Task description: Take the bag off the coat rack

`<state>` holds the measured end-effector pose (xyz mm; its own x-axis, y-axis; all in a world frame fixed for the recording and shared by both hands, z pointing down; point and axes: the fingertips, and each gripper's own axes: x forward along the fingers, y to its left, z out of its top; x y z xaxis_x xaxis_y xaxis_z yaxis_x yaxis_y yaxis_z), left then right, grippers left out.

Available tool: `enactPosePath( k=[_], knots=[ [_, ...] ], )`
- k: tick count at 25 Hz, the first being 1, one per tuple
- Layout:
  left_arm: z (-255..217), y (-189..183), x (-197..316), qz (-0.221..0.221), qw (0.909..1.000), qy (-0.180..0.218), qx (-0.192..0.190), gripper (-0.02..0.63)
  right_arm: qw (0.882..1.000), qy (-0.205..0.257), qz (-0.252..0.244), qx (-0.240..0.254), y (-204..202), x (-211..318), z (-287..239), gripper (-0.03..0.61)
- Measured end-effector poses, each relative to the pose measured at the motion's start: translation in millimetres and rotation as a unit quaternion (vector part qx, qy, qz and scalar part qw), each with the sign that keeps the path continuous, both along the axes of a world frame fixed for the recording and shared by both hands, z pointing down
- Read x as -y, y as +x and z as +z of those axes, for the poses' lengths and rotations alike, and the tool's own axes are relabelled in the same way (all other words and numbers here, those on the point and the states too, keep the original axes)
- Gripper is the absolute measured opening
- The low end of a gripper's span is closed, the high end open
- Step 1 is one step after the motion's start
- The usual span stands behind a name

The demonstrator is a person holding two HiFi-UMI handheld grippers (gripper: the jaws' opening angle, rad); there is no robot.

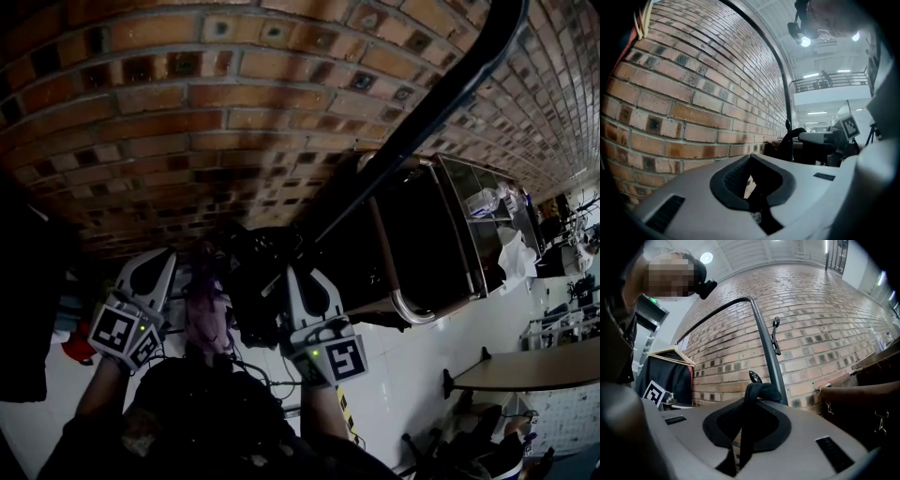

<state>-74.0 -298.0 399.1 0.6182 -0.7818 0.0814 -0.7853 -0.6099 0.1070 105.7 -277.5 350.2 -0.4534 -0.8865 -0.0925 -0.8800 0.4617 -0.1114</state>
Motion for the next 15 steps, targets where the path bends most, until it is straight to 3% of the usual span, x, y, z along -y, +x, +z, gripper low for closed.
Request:
enactPosePath(
  k=[15],
  knots=[
    [-2.4, -0.9, 14.0, 0.005, 1.0000, 0.001, -0.008, 0.034, 0.999, 0.006, -0.005, 0.043, 1.6, 18.3, -42.7, 0.038]
  ],
)
